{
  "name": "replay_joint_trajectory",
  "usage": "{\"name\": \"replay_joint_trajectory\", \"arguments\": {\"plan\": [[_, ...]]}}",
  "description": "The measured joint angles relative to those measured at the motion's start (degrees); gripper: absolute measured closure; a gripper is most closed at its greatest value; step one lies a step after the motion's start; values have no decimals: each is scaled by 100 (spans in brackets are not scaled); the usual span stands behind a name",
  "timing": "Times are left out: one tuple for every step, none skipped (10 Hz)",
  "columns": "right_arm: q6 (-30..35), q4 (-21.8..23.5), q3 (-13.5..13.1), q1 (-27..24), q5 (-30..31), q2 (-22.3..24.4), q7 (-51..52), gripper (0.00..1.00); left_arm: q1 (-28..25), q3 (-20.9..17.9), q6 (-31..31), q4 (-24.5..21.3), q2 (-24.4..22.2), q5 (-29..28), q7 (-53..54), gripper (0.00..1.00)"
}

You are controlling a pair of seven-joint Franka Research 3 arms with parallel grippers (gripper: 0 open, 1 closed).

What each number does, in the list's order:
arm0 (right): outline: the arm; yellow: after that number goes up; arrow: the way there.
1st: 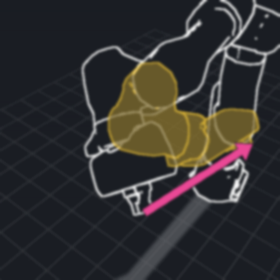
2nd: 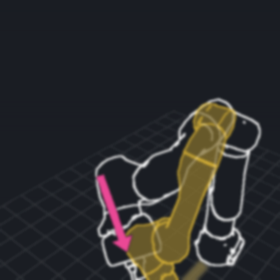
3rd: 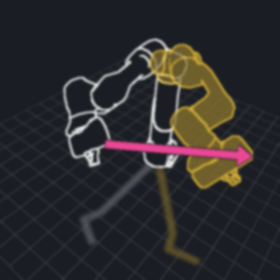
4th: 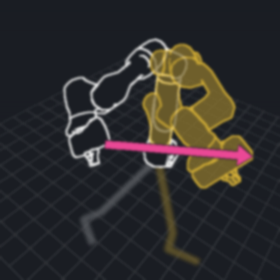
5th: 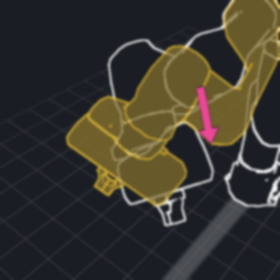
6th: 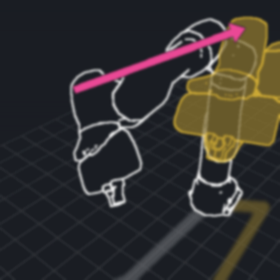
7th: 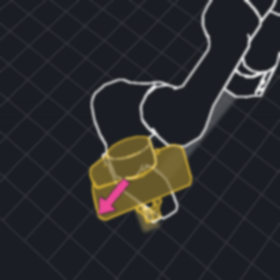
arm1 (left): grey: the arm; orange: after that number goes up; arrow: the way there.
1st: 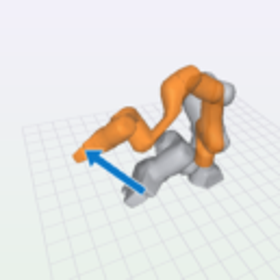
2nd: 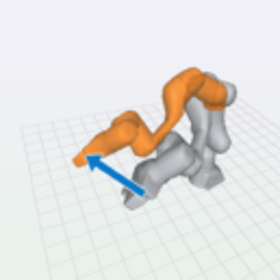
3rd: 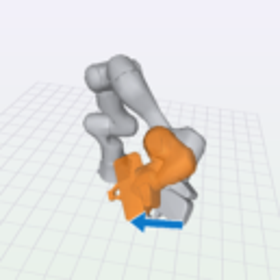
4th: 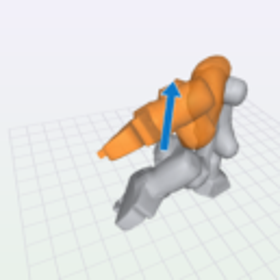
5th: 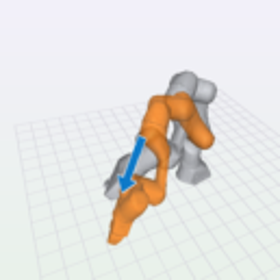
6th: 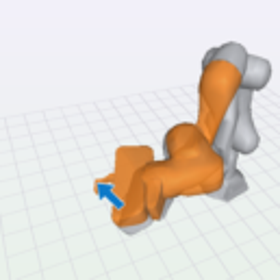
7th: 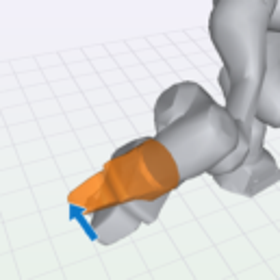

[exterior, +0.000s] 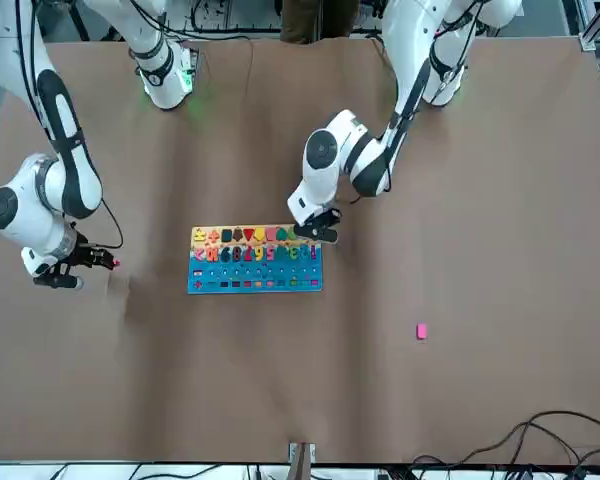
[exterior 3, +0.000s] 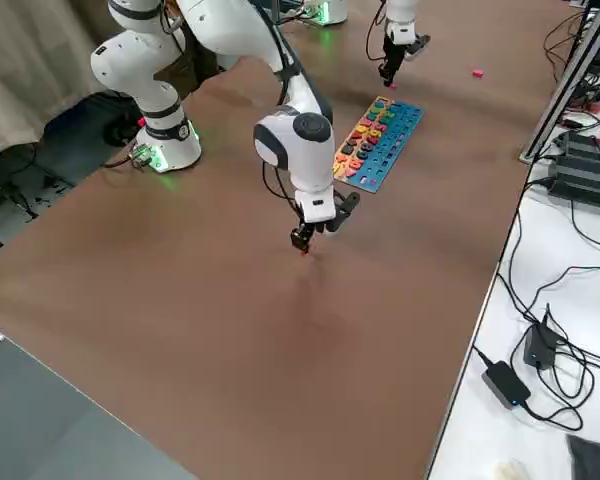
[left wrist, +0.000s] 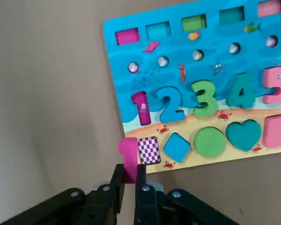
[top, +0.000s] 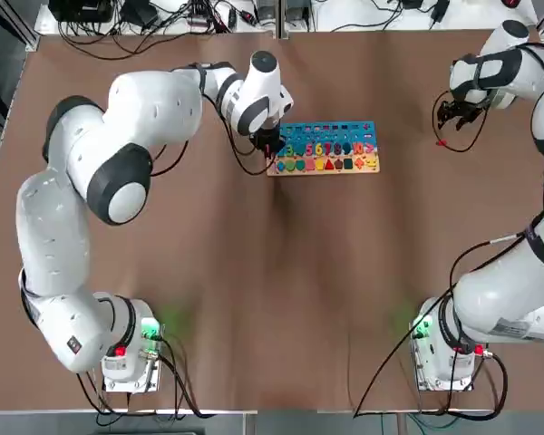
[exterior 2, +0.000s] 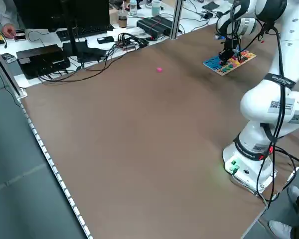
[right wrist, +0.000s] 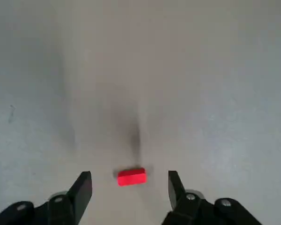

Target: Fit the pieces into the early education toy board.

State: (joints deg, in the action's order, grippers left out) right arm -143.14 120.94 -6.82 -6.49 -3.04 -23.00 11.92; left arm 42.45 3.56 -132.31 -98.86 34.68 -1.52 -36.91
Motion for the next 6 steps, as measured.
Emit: {"name": "replay_joint_trajectory", "arguments": {"plan": [[0, 1, -23, -11, 0, -17, 119, 27, 6, 0, 0, 24, 57, 0, 0, 86], [0, 2, -35, -20, -8, -34, 154, 27, 22, 0, -2, 99, 123, 0, 0, 86], [-24, 2, -43, -35, -9, -63, 160, 29, 29, -1, -4, 231, 200, 0, 0, 86], [-52, 2, -52, -51, -9, -102, 165, 29, 28, -18, -4, 356, 259, 0, 0, 86], [-71, 3, -56, -60, -10, -148, 172, 30, 25, -40, -4, 446, 318, 0, 0, 86], [-87, 3, -56, -60, -11, -180, 175, 30, 22, -61, -4, 539, 385, 0, 0, 86]]}}
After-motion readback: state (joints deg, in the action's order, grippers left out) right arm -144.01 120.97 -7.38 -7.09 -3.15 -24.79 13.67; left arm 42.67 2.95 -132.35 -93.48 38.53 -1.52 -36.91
